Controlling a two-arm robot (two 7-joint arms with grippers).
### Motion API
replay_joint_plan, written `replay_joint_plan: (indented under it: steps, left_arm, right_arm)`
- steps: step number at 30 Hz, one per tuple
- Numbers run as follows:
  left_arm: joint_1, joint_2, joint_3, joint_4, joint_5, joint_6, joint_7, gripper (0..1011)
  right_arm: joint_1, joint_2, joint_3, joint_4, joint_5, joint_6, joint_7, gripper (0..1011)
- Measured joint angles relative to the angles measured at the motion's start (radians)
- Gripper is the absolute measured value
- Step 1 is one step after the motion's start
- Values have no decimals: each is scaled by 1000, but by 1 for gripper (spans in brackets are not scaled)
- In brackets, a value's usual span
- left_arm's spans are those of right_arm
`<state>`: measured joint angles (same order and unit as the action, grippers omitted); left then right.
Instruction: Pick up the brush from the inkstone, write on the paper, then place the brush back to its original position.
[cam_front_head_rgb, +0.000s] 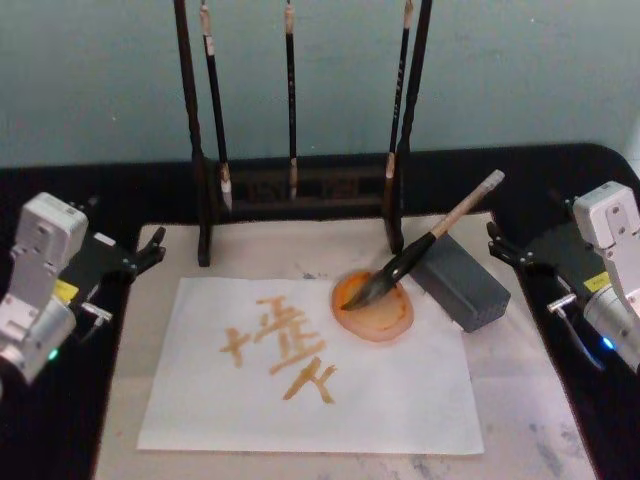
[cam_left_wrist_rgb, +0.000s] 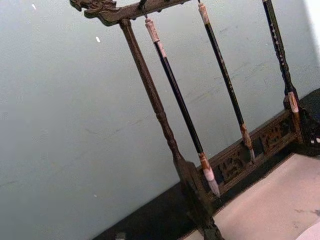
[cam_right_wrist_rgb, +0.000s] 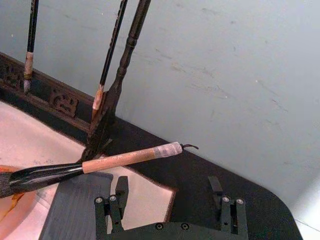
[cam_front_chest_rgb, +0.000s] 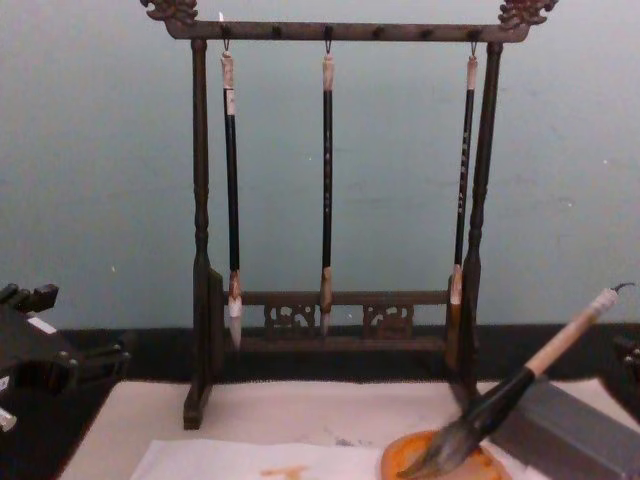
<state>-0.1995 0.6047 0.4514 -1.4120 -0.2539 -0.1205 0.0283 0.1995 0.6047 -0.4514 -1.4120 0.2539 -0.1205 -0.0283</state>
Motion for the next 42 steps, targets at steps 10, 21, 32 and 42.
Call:
replay_joint_plan:
  steps: [10,21,32,42]
  left_arm:
    - [0,0,0,0,0,0,0,1010]
    - [0,0,0,0,0,0,0,1010]
    - [0,0,0,0,0,0,0,1010]
    - [0,0,0,0,0,0,0,1010]
  right_arm:
    - [0,0,0,0,0,0,0,1000]
    - [-51,6,63,-52,122,18,87,1000]
    - [-123,-33,209,-104,477,140,274,1000]
    - [-109,-123,287,-16,726,242,354,1000]
